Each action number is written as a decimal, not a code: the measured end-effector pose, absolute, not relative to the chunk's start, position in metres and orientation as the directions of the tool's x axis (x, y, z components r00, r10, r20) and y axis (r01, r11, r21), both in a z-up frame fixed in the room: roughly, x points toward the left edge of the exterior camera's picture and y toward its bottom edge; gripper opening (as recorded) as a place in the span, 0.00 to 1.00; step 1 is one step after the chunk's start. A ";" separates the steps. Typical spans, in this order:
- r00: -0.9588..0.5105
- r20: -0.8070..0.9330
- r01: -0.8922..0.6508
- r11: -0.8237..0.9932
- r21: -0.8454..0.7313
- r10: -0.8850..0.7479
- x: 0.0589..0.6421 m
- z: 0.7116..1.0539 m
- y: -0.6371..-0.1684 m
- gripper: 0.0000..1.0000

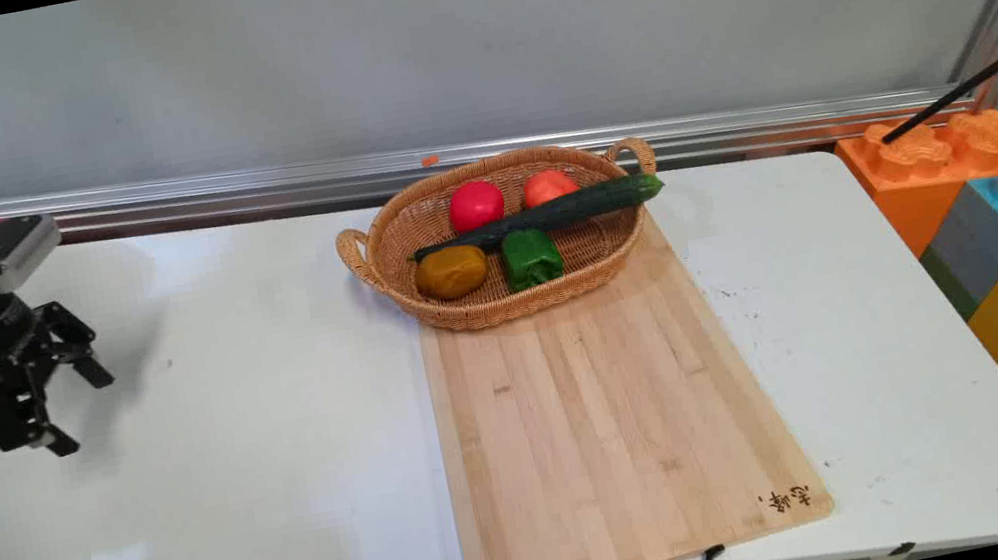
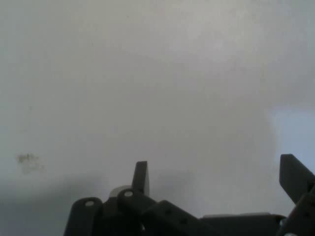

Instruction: Pick up the potato from the vegetable basket

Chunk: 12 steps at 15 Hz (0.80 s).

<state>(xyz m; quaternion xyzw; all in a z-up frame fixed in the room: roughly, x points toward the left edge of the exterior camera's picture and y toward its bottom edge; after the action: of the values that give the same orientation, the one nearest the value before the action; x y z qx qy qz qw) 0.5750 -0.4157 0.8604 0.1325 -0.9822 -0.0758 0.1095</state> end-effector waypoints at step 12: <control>-0.863 0.408 -0.294 0.953 0.077 -0.300 0.461 0.866 -0.430 1.00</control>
<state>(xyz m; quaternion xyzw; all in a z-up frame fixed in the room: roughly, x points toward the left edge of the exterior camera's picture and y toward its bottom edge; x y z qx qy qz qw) 0.4607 -0.4305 0.8657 0.1538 -0.9650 -0.0063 0.2121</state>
